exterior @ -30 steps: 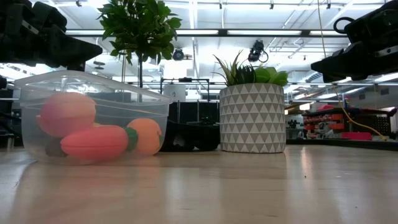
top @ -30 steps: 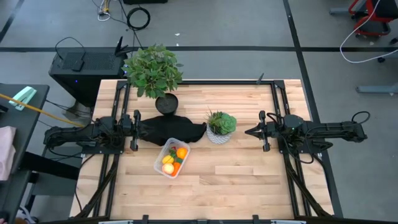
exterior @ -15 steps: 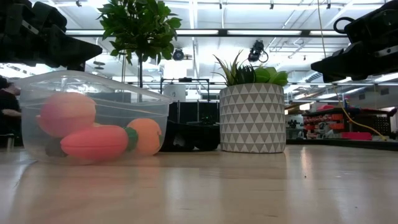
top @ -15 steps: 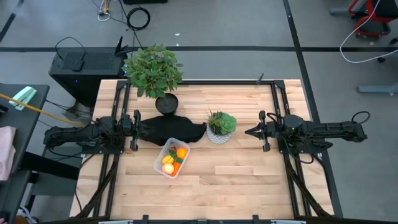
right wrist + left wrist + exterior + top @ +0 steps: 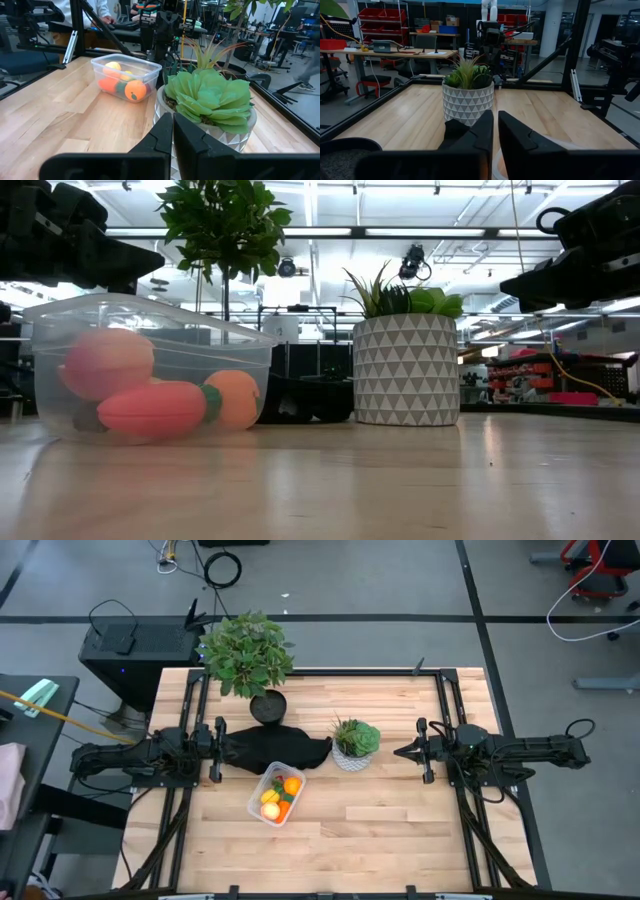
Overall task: Pick and placing Produce into tupperware
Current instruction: Return to Home Position
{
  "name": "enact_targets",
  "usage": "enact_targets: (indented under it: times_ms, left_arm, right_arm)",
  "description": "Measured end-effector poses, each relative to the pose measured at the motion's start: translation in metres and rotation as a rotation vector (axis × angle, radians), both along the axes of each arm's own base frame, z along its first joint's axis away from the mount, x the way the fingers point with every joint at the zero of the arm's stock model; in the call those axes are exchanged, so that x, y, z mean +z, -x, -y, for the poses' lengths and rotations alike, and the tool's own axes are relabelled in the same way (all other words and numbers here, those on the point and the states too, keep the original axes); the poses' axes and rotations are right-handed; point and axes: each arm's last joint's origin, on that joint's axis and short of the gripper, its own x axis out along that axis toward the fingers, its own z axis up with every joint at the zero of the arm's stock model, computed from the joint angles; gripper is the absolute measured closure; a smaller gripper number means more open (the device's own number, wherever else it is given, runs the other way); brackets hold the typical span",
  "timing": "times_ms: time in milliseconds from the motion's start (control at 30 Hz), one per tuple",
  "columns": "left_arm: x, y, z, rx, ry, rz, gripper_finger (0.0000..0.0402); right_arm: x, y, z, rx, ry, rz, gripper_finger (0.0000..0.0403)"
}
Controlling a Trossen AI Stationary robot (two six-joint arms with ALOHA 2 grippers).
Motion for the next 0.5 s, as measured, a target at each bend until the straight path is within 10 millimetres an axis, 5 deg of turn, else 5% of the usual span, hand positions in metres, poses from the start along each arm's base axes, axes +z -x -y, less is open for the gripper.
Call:
enact_targets:
  times_ms: [500]
  left_arm:
    - [0.0000, 0.0000, 0.0000, 0.000, 0.000, 0.000, 0.0361]
  right_arm:
    - [0.0000, 0.0000, 0.0000, 0.000, 0.000, 0.000, 0.0380]
